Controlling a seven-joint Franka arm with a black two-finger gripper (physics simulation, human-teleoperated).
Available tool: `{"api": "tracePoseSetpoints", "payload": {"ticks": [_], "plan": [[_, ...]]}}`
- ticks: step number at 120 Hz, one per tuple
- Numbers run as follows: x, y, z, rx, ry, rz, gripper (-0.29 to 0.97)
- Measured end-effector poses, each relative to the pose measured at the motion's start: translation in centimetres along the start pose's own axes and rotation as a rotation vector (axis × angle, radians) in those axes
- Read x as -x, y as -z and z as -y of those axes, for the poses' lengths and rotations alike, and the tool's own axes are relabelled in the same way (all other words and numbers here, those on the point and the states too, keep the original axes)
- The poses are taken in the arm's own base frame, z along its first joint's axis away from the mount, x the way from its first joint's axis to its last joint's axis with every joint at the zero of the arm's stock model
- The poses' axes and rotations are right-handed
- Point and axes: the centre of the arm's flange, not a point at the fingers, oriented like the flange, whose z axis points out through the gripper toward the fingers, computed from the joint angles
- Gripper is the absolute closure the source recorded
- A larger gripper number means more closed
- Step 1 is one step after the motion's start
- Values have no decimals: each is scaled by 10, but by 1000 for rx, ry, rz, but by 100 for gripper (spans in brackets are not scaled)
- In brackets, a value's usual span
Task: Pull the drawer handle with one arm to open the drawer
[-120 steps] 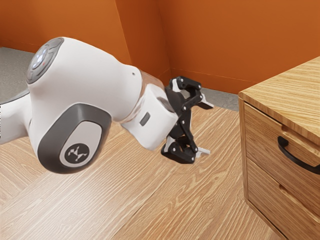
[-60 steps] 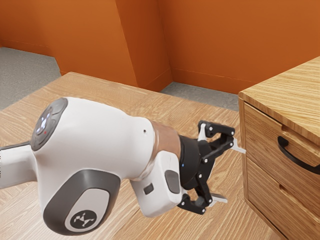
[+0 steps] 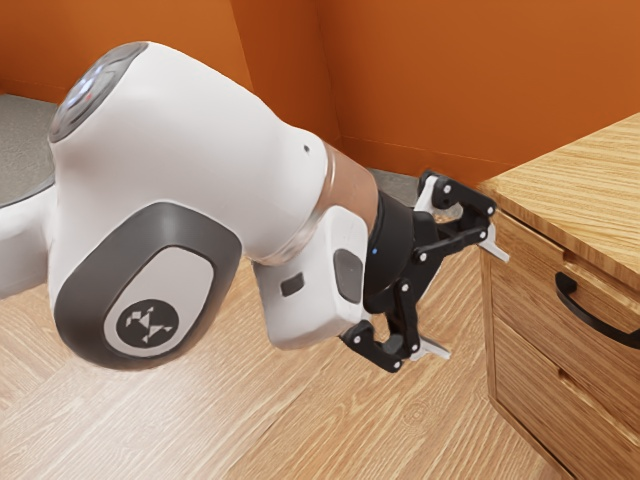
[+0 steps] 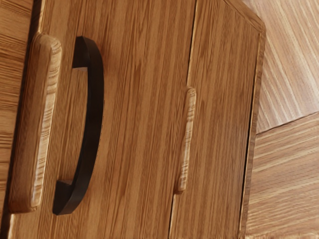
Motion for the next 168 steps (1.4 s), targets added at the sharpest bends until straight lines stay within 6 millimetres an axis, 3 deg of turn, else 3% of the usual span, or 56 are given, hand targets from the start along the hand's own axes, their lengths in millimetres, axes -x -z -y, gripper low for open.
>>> {"api": "tracePoseSetpoints", "payload": {"ticks": [26,44,64,85,108,132,168], "plan": [[-7,-13,-23,202,-43,9,0],[-33,-13,-33,225,-103,2,0],[-33,-14,-25,165,-106,-10,0],[-48,-24,-19,130,-131,-31,0],[-31,-21,5,79,-104,-26,0],[-45,-29,7,78,-127,-45,0],[-36,-43,20,80,-111,-51,0]]}}
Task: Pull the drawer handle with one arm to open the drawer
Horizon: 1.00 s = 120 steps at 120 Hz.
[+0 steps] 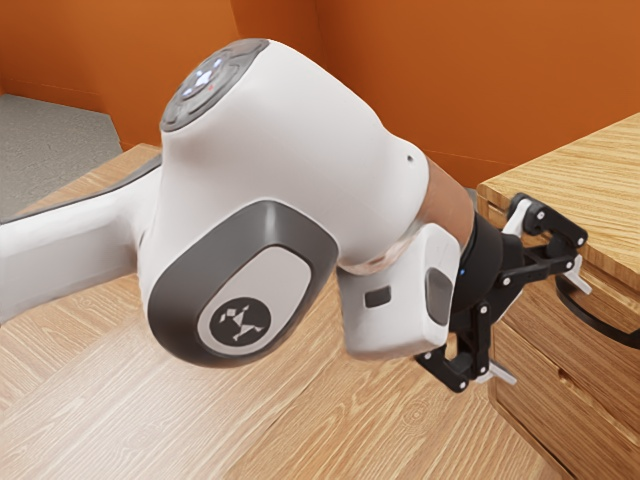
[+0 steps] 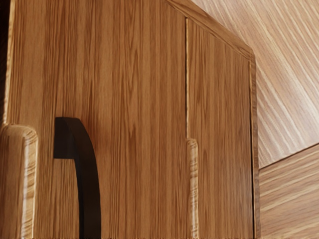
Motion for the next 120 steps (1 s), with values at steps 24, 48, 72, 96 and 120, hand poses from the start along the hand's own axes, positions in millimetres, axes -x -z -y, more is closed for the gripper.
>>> {"api": "tracePoseSetpoints", "payload": {"ticks": [24,48,72,96,120], "plan": [[3,-4,1,2,3,1,0],[1,-10,1,3,1,-5,0],[5,-19,2,6,7,-8,0],[5,-24,2,7,7,-11,0],[6,-31,1,15,10,-14,0]]}}
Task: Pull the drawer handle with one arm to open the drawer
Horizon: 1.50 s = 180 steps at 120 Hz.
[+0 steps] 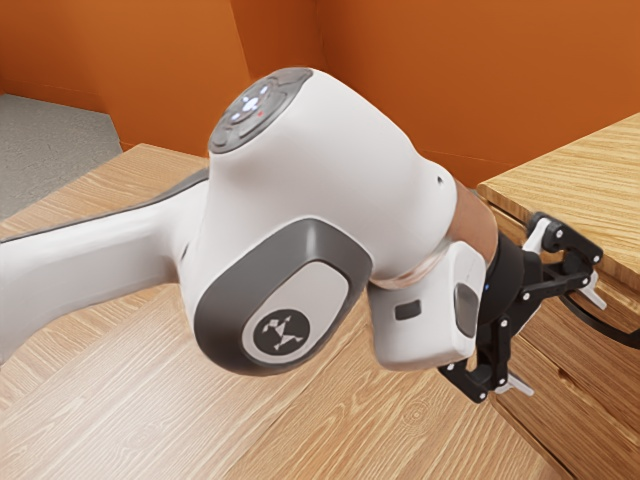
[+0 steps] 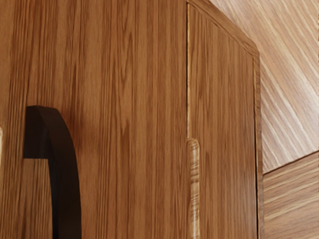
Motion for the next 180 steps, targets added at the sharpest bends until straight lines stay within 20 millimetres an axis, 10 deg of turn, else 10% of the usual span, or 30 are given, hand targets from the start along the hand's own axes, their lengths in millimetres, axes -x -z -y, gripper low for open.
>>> {"api": "tracePoseSetpoints", "payload": {"ticks": [180], "plan": [[5,-12,-23,31,26,12,2]]}}
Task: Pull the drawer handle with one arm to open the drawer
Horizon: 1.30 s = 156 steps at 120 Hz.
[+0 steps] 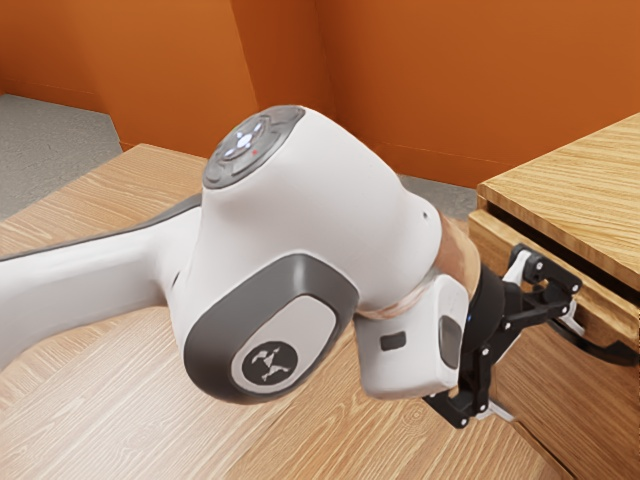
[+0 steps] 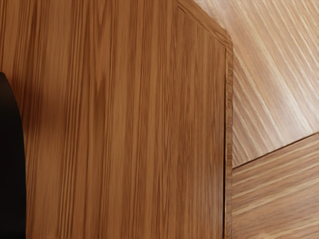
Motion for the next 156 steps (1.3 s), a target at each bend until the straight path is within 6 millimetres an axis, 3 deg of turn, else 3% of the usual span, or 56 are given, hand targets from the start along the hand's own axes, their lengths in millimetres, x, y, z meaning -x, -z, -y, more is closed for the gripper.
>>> {"api": "tracePoseSetpoints", "payload": {"ticks": [61,92,156], "plan": [[-1,5,-13,-1,8,5,-2],[-2,11,-19,-11,14,9,11],[-5,29,-42,-24,20,26,21]]}}
